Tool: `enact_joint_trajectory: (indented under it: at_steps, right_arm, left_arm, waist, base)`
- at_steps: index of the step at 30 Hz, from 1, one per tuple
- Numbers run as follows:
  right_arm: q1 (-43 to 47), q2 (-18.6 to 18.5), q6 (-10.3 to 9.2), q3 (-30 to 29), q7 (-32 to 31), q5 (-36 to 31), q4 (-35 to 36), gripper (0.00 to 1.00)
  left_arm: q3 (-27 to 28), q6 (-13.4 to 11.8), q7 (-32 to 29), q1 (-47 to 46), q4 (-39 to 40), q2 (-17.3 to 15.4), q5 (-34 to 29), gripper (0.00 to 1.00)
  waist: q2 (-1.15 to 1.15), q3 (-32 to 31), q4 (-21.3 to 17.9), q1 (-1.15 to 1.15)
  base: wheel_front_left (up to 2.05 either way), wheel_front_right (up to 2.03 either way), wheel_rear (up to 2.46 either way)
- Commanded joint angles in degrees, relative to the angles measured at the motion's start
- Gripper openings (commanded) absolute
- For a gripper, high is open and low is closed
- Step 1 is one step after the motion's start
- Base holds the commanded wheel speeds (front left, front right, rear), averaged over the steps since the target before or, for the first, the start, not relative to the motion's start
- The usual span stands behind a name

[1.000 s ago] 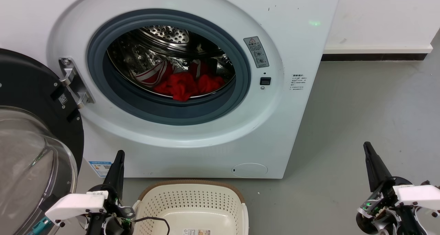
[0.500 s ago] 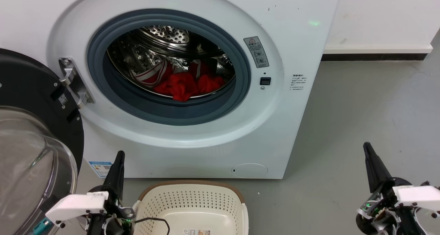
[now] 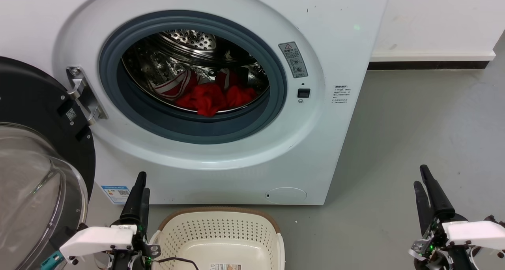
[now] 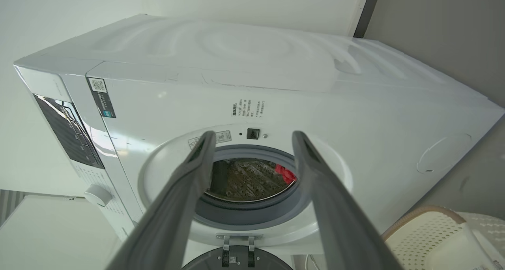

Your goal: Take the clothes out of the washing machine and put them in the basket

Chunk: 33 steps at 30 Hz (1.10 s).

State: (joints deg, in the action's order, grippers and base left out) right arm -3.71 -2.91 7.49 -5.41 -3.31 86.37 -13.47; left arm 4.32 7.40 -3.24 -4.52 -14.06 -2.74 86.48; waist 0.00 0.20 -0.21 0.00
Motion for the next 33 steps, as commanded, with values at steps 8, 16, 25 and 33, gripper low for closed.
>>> enact_joint_trajectory:
  at_steps: [8, 16, 25, 33]
  right_arm:
    - [0.1, -0.1, 0.01, 0.4, 2.4, -12.9, 3.5, 1.0]
    - [1.0, 0.0, 0.01, 0.9, 4.3, -25.7, 4.7, 1.0]
    - [1.7, 0.0, 0.01, 1.8, 5.6, -36.8, 5.2, 1.0]
    - [2.4, 0.0, 0.01, 2.2, 5.9, -44.4, 6.0, 1.0]
  left_arm:
    - [-0.8, 0.1, 2.4, -2.2, 3.0, -0.1, -11.4, 1.0]
    - [-1.6, 0.1, 4.3, -2.4, 3.9, -0.1, -23.0, 1.0]
    - [-2.9, -0.6, 6.2, -2.7, 3.7, -0.8, -34.3, 1.0]
    - [-3.9, -1.8, 7.8, -2.8, 3.5, -1.6, -41.6, 1.0]
  waist:
    - [0.0, 0.0, -0.2, 0.0]
    - [0.0, -0.1, -0.4, 0.0]
    - [0.0, -0.2, -0.5, 0.0]
    - [0.0, -0.3, -0.6, 0.0]
  base:
    - [0.0, 0.0, 0.0]
    - [0.0, 0.0, 0.0]
    - [0.0, 0.0, 0.0]
    - [0.0, 0.0, 0.0]
